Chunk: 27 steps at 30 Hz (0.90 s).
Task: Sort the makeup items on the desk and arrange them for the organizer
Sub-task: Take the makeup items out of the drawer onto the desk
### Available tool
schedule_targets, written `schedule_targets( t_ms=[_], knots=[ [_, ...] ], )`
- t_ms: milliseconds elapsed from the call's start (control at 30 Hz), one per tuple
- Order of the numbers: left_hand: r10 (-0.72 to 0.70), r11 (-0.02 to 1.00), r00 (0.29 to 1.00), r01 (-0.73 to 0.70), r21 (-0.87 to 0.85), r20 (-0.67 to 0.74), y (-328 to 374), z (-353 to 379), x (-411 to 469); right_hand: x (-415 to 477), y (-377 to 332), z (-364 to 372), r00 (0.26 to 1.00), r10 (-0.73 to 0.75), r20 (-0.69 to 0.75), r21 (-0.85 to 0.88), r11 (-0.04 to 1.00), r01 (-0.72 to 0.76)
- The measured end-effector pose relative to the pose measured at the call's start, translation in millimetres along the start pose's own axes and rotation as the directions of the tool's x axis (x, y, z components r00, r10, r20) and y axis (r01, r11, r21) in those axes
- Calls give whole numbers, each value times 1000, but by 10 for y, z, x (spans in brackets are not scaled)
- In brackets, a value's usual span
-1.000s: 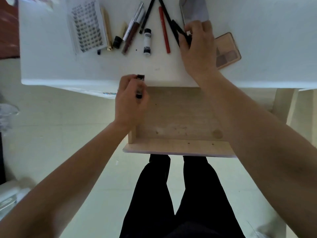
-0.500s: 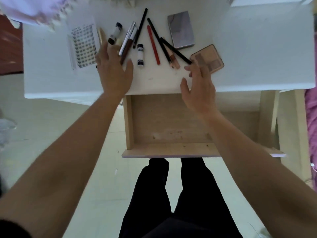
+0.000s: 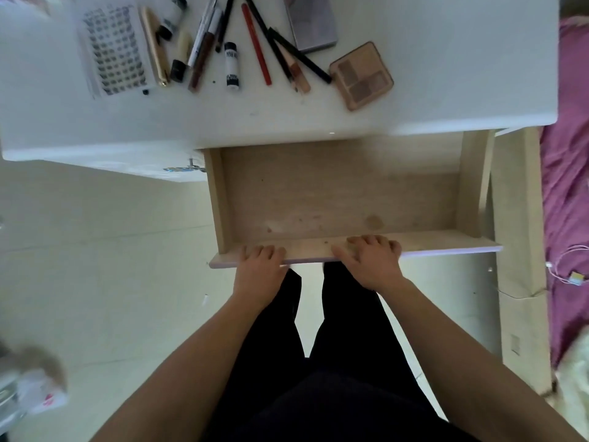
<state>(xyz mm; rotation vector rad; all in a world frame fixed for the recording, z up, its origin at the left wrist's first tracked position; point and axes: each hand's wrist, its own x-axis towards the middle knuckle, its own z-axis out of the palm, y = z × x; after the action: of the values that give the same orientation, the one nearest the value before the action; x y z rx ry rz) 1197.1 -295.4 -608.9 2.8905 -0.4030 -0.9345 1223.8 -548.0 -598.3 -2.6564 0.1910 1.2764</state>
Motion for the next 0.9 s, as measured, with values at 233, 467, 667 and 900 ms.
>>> schedule_targets(
  t_ms=[233,467,667,900],
  knots=[
    [106,992,994,-104,70,-28,-55,-140,39,44,336,-176,955,-296,7,-242,926,289],
    [176,979,968,-153,132,-179,-238,-399,73,-21,344,-386,900,-420,-119,-245,890,383],
    [209,970,952,-174,168,-222,-324,-498,144,-42,294,-389,890,-404,-210,-234,905,356],
    [180,951,982,-160,264,-53,-321,-442,205,9,340,-341,875,-434,-214,-276,886,372]
  ],
)
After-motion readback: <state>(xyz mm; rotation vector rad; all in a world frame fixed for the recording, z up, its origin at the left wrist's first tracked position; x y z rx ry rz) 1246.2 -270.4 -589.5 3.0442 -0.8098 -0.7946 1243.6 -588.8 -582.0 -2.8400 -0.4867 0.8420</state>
